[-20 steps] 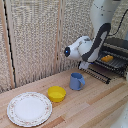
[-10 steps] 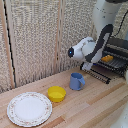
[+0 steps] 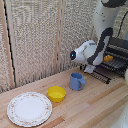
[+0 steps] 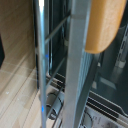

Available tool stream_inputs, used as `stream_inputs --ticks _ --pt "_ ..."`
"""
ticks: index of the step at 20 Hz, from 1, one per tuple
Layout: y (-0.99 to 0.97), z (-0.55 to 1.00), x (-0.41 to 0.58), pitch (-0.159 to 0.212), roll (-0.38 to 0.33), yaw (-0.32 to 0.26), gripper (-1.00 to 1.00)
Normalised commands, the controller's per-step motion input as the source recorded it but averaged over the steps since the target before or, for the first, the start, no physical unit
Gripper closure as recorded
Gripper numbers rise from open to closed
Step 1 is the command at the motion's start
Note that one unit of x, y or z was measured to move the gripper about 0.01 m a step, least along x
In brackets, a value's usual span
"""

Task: Kindly employ your clamp to softly take hold of the bread. Delicately rest it on the oven pan, verifying that it is even on the surface. Using your clamp and attentiveness, smoothly glide the pan into the oven and along the appropriate brackets, securing it in position.

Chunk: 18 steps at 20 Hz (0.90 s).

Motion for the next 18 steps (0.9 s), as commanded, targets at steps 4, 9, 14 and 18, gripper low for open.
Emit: stream_inputs --ticks 4,9,14,18 --pt "-0.08 0.0 0.0 0.017 -0.011 0.037 1.0" --pt "-0.07 0.0 -0.003 0.018 -0.018 0.026 1.0" --pt "-0.25 0.15 0.001 0.038 0.08 0.001 1.0" --pt "-0.42 0.46 0.0 0.024 0.265 0.0 1.0"
